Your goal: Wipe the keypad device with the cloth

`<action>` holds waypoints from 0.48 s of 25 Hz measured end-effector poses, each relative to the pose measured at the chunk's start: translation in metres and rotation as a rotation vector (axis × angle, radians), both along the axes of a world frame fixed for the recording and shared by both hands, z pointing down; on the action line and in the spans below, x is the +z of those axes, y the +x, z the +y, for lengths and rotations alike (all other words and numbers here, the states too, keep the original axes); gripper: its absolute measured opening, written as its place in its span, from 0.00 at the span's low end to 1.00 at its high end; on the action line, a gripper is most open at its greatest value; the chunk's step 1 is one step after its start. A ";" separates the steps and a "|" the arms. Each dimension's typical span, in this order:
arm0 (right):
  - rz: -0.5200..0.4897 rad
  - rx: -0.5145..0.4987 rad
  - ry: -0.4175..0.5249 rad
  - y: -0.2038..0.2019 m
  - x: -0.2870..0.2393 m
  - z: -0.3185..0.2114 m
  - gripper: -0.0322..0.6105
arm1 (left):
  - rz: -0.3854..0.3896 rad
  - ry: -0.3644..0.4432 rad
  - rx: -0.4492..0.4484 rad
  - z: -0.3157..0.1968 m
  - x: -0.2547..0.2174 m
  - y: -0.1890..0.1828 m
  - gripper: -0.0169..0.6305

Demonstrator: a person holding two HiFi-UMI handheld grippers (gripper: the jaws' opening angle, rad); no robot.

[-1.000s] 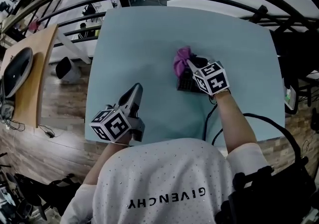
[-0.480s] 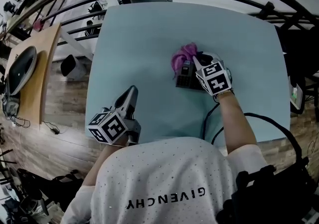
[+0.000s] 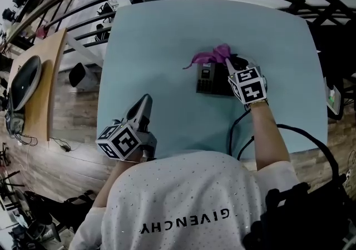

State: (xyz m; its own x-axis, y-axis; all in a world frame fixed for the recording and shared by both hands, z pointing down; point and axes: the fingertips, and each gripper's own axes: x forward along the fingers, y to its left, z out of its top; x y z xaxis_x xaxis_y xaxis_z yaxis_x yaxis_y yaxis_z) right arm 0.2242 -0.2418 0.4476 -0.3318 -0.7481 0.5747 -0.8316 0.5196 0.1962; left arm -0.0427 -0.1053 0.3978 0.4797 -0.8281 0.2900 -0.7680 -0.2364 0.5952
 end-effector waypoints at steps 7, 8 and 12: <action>-0.032 0.081 0.009 0.024 0.000 0.004 0.13 | -0.027 -0.003 0.011 0.005 0.003 0.001 0.03; -0.038 0.091 0.008 0.026 0.000 0.005 0.13 | -0.025 -0.003 0.011 0.005 0.003 0.001 0.03; -0.039 0.129 0.014 0.038 -0.001 0.007 0.13 | -0.028 0.005 0.023 0.004 0.001 0.006 0.03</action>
